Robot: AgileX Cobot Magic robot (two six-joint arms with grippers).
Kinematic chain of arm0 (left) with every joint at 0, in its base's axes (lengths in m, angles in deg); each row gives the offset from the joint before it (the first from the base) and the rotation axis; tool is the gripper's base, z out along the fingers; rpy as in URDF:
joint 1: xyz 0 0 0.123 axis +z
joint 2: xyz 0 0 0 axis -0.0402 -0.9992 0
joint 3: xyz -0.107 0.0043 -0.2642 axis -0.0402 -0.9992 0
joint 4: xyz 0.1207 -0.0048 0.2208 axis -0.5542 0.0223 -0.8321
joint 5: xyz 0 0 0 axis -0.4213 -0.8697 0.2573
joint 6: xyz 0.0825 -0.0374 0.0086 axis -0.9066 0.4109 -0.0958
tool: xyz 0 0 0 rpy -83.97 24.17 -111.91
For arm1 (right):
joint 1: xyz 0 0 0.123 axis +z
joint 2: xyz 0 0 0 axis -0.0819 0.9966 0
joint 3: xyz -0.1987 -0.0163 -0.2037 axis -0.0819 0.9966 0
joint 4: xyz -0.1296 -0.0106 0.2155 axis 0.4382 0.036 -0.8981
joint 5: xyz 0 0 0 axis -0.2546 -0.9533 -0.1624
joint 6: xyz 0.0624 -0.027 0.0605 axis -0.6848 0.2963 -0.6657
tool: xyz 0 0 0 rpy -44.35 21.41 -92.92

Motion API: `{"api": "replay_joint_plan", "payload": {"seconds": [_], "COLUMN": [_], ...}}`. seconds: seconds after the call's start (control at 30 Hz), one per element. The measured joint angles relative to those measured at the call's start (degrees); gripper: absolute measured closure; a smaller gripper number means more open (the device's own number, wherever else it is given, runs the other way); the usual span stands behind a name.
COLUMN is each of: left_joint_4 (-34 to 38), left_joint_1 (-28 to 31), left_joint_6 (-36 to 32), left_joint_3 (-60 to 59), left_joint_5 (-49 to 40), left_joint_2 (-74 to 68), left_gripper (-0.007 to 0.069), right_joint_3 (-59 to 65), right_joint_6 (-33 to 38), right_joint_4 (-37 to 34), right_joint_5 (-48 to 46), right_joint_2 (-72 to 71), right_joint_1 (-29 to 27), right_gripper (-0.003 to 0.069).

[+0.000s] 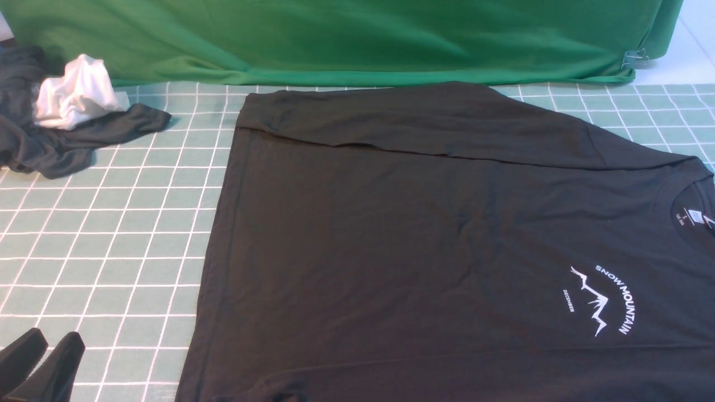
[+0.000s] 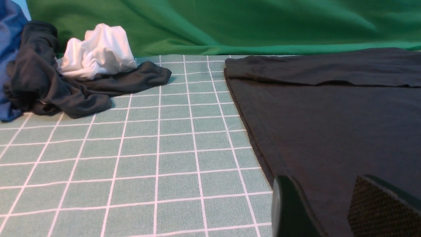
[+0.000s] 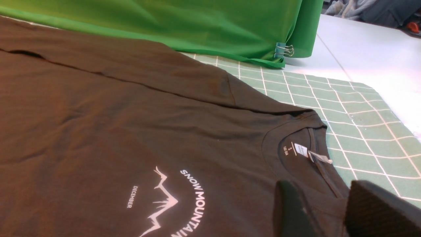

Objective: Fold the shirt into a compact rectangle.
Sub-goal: 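Grasp the left edge of the dark T-shirt lying flat on the table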

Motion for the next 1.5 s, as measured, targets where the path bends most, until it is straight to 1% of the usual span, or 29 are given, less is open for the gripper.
{"api": "replay_joint_plan", "payload": {"seconds": [0.23,0.33,0.37,0.4,0.47,0.5,0.53,0.57,0.6,0.63,0.67,0.7,0.73,0.77,0.8,0.83,0.93,1.03,1.1,1.17,1.2,1.23,1.27,1.3,1.37,1.4,1.43,1.47,1.5], "left_joint_4": [0.0,-2.0,-2.4,-1.0,8.3,13.7,23.2,29.9,37.7,40.4,47.1,51.3,52.0,52.0,51.1,48.8,41.9,39.0,38.4,38.3,38.3,37.7,37.2,33.8,27.0,24.7,20.1,17.1,13.6], "left_joint_1": [0.0,0.0,0.0,0.0,0.0,0.0,0.0,0.0,0.0,0.0,0.0,0.0,0.0,0.0,0.0,0.0,0.0,0.0,0.0,0.0,0.0,0.0,0.0,0.0,0.0,0.0,0.0,0.0,0.0], "left_joint_6": [0.0,-0.9,-0.8,0.2,5.7,10.5,18.1,23.7,30.7,33.4,40.6,45.9,48.9,48.9,50.9,51.7,52.4,52.8,52.9,53.3,53.4,53.5,53.5,52.4,48.8,47.7,45.9,44.1,41.2], "left_joint_3": [0.0,0.0,0.0,0.0,0.0,0.0,0.0,0.0,0.0,0.0,0.0,0.0,0.0,0.0,0.0,0.0,0.0,0.0,0.0,0.0,0.0,0.8,1.3,4.8,11.9,15.3,19.7,24.1,28.4], "left_joint_5": [0.0,1.1,3.2,4.9,8.6,9.8,11.1,11.6,11.9,11.9,12.1,12.1,12.6,12.6,13.2,13.4,13.8,13.8,14.4,16.1,16.4,18.7,19.2,20.9,21.1,19.3,15.5,9.9,3.1], "left_joint_2": [0.0,0.0,0.0,0.0,0.0,0.0,0.0,0.0,0.0,0.0,0.0,0.0,0.0,0.0,0.0,0.0,0.0,0.0,0.0,0.0,0.0,0.0,0.0,0.1,-1.0,-2.2,-4.2,-6.8,-10.0], "left_gripper": [0.0386,0.0386,0.0386,0.0386,0.0386,0.0386,0.0386,0.0386,0.0386,0.0386,0.0386,0.0386,0.0386,0.0386,0.0386,0.0386,0.0386,0.0386,0.0386,0.0386,0.0386,0.0386,0.0386,0.0393,0.0426,0.0448,0.0480,0.0515,0.0557], "right_joint_3": [0.0,0.0,0.0,0.0,0.0,0.0,0.0,0.0,0.0,0.0,0.0,0.0,0.0,0.0,0.0,0.0,0.0,0.0,0.0,0.1,0.1,-0.3,-0.5,-3.6,-9.0,-11.9,-15.8,-20.0,-24.3], "right_joint_6": [1.3,1.6,1.6,1.6,0.8,-1.6,-5.7,-9.9,-17.4,-18.6,-26.3,-34.3,-38.1,-39.7,-43.2,-45.3,-47.6,-48.7,-51.0,-52.5,-52.7,-52.9,-52.9,-51.7,-47.6,-44.6,-40.4,-35.6,-30.4], "right_joint_4": [0.0,0.0,0.0,0.0,-0.4,-1.1,-2.7,-4.6,-6.3,-6.8,-7.9,-8.6,-8.9,-8.9,-9.2,-9.3,-9.3,-9.3,-9.4,-9.4,-9.4,-9.5,-9.5,-9.5,-9.4,-9.1,-8.7,-8.3,-7.9], "right_joint_5": [0.5,2.2,4.2,6.3,12.0,14.0,16.6,18.4,20.5,20.9,22.6,23.5,23.9,24.0,24.2,24.2,24.4,24.7,27.4,33.6,34.5,40.3,41.0,41.4,38.2,35.6,31.4,26.5,19.6], "right_joint_2": [0.0,0.0,0.0,0.0,0.0,0.0,0.0,0.0,0.0,0.0,0.0,0.0,0.0,0.0,0.0,0.0,0.0,0.0,0.0,0.0,0.0,0.3,0.5,2.1,4.6,6.0,7.8,9.8,12.5], "right_joint_1": [0.0,0.0,0.0,0.0,0.0,0.0,0.0,0.0,0.0,0.0,0.0,0.0,0.0,0.0,0.0,0.0,0.0,0.0,0.0,0.0,0.0,0.0,0.0,0.0,0.0,0.0,0.0,0.0,0.0], "right_gripper": [0.0418,0.0418,0.0418,0.0418,0.0418,0.0418,0.0418,0.0418,0.0418,0.0418,0.0418,0.0418,0.0418,0.0418,0.0418,0.0418,0.0418,0.0418,0.0426,0.0456,0.0467,0.0524,0.0533,0.0598,0.0622,0.0625,0.0628,0.0629,0.0630]}}
